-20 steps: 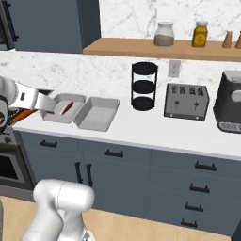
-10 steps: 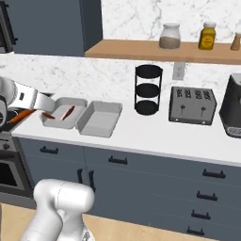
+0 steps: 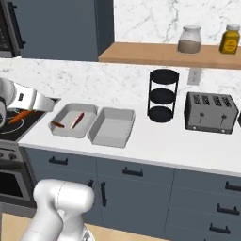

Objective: Place one carrot and one steak in each tupperware on the nearby counter, to pack two identical lunches.

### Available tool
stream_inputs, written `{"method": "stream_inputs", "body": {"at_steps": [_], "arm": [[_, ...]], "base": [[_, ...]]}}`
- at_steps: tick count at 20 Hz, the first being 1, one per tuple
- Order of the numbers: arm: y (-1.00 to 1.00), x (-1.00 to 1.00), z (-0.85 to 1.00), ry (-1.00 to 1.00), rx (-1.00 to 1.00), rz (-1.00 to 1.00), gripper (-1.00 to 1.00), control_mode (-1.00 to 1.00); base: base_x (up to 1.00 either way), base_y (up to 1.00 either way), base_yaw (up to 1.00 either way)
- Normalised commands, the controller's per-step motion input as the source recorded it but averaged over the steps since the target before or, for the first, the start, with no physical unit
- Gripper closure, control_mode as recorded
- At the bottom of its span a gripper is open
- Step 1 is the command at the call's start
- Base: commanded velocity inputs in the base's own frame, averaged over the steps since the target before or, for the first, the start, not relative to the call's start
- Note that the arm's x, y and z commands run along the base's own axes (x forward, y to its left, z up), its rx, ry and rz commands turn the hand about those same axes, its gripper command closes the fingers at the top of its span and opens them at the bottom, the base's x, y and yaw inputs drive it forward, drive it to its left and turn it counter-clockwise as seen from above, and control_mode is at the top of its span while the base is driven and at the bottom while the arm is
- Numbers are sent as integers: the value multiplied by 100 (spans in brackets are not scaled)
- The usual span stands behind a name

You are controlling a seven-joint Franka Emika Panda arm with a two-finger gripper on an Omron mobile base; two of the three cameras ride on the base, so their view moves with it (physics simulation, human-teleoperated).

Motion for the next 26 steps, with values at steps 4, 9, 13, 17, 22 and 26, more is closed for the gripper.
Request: {"method": "stream_inputs", "body": {"at_steps": [4, 9, 13, 17, 22, 26], "arm": [[0, 0, 0, 0, 0, 0, 100, 100], [0, 0, 0, 0, 0, 0, 100, 100], [-11, 0, -10, 7, 0, 0, 100, -100], [-67, 22, -73, 8, 0, 0, 100, -100], [-62, 82, -76, -1, -4, 1, 100, -100], [-26, 81, -87, -2, 0, 4, 100, -100]], "base": [[30, 4, -1], [41, -11, 0], [9, 0, 0], [0, 0, 0], [0, 0, 0], [0, 0, 0]]}}
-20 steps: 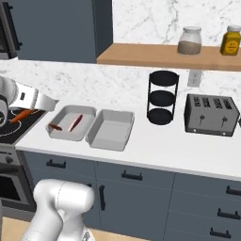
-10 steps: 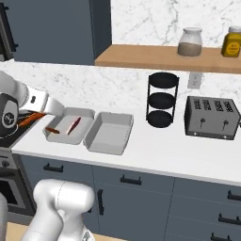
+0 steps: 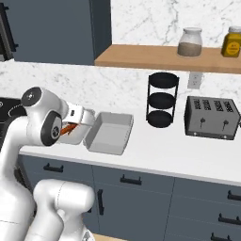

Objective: Place one carrot and one steak in each tupperware on the nearby counter, to pack two identical lunches.

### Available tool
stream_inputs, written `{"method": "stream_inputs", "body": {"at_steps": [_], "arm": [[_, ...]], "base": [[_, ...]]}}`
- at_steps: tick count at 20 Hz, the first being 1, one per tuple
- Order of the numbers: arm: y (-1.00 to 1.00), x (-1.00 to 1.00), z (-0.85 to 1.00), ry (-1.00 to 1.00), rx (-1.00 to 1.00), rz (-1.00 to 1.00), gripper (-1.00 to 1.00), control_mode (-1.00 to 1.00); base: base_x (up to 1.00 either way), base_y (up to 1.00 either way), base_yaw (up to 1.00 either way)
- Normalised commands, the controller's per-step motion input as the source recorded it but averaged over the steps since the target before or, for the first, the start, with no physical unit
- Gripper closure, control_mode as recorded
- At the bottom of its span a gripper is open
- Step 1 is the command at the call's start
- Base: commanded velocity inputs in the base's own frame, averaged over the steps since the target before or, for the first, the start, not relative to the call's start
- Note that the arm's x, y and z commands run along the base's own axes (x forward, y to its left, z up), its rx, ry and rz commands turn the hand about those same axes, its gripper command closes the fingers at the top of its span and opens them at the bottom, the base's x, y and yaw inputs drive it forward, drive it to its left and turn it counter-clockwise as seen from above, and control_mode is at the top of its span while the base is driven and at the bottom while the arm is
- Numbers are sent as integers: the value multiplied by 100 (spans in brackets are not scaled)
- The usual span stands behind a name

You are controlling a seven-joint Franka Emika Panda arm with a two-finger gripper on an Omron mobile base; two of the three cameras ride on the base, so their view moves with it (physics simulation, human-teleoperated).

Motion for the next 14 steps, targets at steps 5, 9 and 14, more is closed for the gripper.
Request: {"method": "stream_inputs", "body": {"at_steps": [5, 9, 14], "arm": [[-39, 95, -73, 0, 6, 2, 100, -100], [-17, 100, -31, -7, 0, 1, 100, -100], [2, 98, -4, -3, 0, 0, 100, -100]], "base": [[0, 0, 0], [0, 0, 0], [0, 0, 0]]}}
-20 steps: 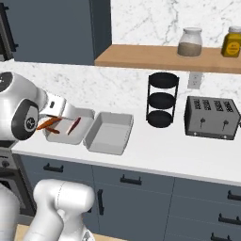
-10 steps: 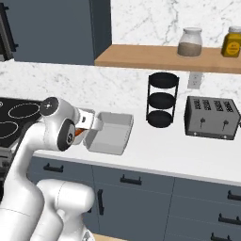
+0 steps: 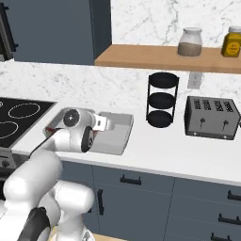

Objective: Place one carrot and one steak in each tupperware on the nearby counter, to pack two identical lunches.

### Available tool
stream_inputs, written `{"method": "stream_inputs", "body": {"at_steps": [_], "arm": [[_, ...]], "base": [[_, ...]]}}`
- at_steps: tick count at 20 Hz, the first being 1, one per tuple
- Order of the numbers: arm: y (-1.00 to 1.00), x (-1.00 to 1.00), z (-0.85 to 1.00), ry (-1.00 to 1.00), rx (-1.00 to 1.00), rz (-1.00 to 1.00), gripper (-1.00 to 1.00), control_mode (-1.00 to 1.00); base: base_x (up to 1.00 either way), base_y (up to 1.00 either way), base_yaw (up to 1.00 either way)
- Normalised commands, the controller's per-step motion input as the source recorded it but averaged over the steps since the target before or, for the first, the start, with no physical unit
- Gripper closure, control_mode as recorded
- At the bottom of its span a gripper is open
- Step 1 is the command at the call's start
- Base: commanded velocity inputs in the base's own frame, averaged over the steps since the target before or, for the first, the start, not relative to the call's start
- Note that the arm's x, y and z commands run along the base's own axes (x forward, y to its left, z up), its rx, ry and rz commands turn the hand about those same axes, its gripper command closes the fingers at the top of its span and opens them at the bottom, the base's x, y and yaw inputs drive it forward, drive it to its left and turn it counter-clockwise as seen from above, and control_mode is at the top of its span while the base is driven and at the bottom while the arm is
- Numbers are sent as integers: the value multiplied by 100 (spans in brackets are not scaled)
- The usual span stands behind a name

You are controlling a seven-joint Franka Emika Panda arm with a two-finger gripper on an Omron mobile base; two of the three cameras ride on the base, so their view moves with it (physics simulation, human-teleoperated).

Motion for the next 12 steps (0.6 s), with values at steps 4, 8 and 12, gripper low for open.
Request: {"method": "stream_inputs", "body": {"at_steps": [4, 8, 12], "arm": [[3, 83, -28, 2, 0, 1, 100, -100], [0, 71, -57, 10, 0, 3, 100, -100], [3, 60, -17, 2, 0, 3, 100, -100]], "base": [[0, 0, 0], [0, 0, 0], [0, 0, 0]]}}
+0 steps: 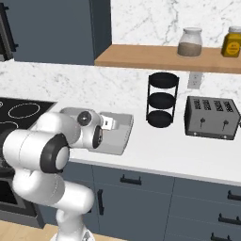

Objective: Place one carrot and one steak in each tupperware on the nearby counter, to pack two identical lunches.

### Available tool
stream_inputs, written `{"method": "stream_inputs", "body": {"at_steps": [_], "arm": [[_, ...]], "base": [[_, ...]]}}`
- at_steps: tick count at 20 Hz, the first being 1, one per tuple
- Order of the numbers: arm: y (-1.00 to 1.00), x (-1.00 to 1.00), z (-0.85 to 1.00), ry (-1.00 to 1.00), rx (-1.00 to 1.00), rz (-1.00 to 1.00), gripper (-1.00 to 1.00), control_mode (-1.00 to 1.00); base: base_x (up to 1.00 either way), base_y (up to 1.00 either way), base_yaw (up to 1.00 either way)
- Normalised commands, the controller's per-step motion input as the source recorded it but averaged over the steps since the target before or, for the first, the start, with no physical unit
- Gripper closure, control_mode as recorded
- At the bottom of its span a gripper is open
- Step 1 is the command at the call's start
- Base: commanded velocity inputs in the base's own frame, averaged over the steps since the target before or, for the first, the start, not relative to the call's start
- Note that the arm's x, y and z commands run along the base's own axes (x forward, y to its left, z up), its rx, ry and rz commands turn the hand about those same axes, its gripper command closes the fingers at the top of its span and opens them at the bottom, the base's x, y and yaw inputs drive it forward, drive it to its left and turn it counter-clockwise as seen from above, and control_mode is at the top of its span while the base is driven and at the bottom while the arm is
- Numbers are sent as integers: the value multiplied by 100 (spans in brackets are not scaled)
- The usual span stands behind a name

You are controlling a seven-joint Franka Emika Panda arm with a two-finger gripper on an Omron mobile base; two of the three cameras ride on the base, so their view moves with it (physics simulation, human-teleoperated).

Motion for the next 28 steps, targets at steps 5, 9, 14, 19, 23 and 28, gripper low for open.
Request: {"method": "stream_inputs", "body": {"at_steps": [5, 9, 14, 19, 23, 28], "arm": [[0, 5, -5, 1, 1, 0, 100, -100], [37, 1, -40, 5, 13, 0, -100, -100], [-3, 0, -4, 0, 5, 0, -100, -100], [-2, -10, 44, 0, 0, 1, -100, -100], [-21, -50, 66, 0, 0, 0, -100, -100], [-41, -67, 75, 0, 0, 0, -100, -100]], "base": [[0, 0, 0], [0, 0, 0], [0, 0, 0], [0, 0, 0], [0, 0, 0], [0, 0, 0]]}}
